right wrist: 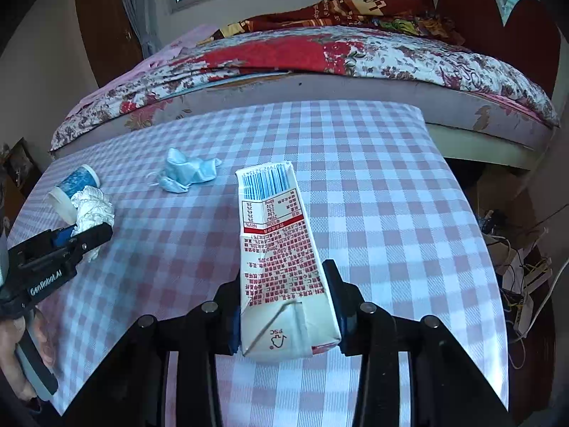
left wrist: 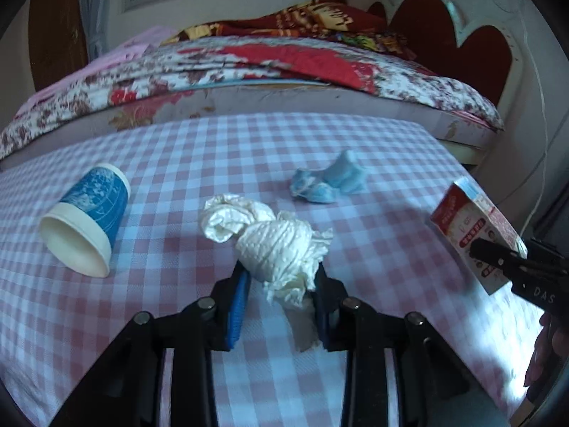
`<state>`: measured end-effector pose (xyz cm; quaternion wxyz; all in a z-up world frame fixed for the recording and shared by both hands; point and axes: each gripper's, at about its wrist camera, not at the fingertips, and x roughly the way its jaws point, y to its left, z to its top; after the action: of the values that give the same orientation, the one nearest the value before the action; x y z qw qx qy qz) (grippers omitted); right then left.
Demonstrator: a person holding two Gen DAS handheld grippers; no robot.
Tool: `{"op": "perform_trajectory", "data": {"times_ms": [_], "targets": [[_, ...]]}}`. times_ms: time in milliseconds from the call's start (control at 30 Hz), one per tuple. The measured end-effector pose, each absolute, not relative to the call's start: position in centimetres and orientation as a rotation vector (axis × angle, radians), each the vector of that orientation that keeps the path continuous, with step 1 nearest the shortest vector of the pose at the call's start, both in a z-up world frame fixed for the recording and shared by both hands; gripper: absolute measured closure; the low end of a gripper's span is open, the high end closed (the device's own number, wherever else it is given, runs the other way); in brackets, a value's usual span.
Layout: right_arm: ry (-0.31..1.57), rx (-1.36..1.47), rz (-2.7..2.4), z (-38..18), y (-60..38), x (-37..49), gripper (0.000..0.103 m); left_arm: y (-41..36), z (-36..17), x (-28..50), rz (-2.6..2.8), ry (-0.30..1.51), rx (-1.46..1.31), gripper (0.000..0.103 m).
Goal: Collect trash
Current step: 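Carry the milk carton and white tissue over the black bin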
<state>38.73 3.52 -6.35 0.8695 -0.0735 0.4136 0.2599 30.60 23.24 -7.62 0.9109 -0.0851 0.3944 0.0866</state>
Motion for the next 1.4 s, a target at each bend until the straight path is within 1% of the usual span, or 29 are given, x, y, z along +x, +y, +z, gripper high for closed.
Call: {"op": "perform_trajectory", "data": {"times_ms": [667, 1100, 1400], "targets": [[0.769, -0.067, 0.477, -2.4, -6.3, 28.2, 0.065, 13.4, -4.3, 21.9, 0.011, 0.745, -0.091, 0.070], [0.713, -0.013, 0.425, -0.3, -12.8, 22.5, 0.065, 6.0, -2.3, 18.6, -0.132, 0.688, -0.022, 0.070], [0.685, 0.008, 0.362, 0.1, -17.7, 19.5, 0.065, 1.0, -2.2, 17.6, -0.222, 0.684, 0.010, 0.070]]}}
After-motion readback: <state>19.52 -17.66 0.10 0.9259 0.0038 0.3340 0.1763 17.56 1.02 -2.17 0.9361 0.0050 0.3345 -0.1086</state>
